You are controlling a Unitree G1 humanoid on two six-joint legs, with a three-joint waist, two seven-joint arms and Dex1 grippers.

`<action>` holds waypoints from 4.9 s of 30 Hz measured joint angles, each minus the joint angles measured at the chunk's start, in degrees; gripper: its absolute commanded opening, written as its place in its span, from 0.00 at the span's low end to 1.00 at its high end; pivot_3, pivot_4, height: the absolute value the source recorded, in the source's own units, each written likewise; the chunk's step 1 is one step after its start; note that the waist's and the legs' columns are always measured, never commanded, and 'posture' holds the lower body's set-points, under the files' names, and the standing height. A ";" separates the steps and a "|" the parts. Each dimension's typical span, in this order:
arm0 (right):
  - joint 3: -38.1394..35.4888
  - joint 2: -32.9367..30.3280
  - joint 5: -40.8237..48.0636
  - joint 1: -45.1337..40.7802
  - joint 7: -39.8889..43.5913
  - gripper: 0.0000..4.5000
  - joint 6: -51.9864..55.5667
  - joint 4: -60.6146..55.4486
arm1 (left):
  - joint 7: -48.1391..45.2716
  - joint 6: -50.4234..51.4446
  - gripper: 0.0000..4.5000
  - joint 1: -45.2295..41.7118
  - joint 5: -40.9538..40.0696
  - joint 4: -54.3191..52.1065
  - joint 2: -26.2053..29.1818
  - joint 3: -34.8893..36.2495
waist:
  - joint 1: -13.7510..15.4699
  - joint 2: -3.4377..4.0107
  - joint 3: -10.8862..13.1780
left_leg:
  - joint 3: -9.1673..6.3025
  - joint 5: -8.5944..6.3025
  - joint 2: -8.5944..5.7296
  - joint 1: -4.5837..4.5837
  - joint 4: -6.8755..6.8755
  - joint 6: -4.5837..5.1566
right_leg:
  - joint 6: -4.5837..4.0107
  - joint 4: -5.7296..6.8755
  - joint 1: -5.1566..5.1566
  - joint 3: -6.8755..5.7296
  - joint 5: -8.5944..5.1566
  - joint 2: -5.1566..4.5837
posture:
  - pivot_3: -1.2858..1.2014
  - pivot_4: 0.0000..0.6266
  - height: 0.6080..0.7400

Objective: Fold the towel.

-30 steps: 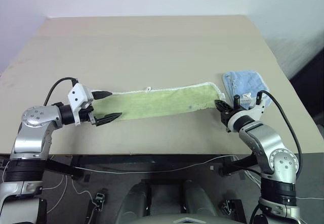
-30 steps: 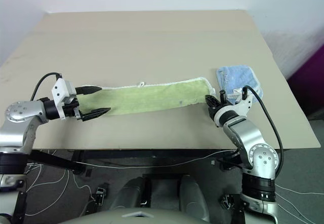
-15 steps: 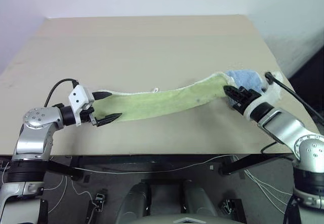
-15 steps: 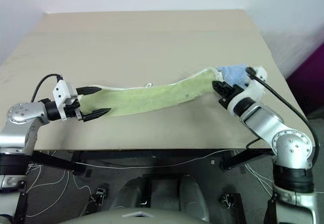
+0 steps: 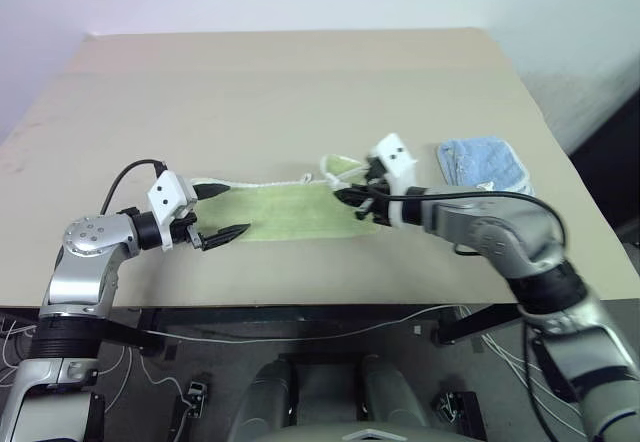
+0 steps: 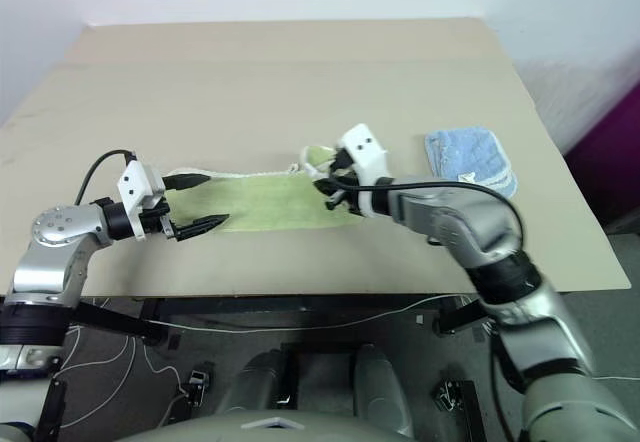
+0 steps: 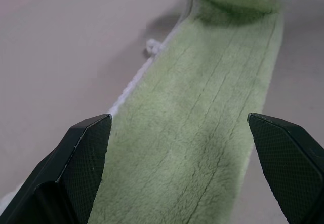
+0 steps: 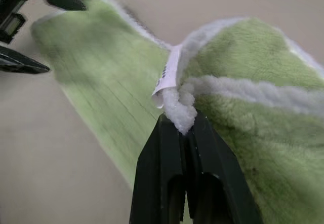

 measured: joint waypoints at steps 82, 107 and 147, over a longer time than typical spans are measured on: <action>-12.00 11.25 -28.23 9.22 26.09 0.00 -33.88 6.96 | 75.42 34.09 0.72 14.09 -56.20 -20.05 -29.00 25.62 | 1.77 -0.03 -0.15 | -0.08 0.02 -0.13 0.27 0.02 -0.10 | -0.01 -0.04 0.34 -0.05 0.00 0.00 | 0.52 0.24 1.00; -12.12 9.67 -28.21 13.13 23.14 0.00 -32.24 2.89 | 69.14 30.19 0.00 8.61 -56.21 -14.31 -19.54 31.25 | 1.51 -0.13 -0.10 | -0.09 0.02 -0.10 0.18 -0.06 -0.10 | -0.01 -0.09 0.21 -0.05 0.00 0.01 | 0.52 0.24 1.00; -13.71 8.02 -28.21 16.28 18.15 0.00 -30.69 -0.22 | 31.72 38.12 0.76 1.12 -17.69 -28.11 -8.91 -10.71 | 1.50 -0.11 -0.04 | -0.09 0.03 -0.12 0.13 -0.17 -0.11 | -0.01 -0.16 0.15 -0.02 0.00 -0.03 | 0.52 0.24 1.00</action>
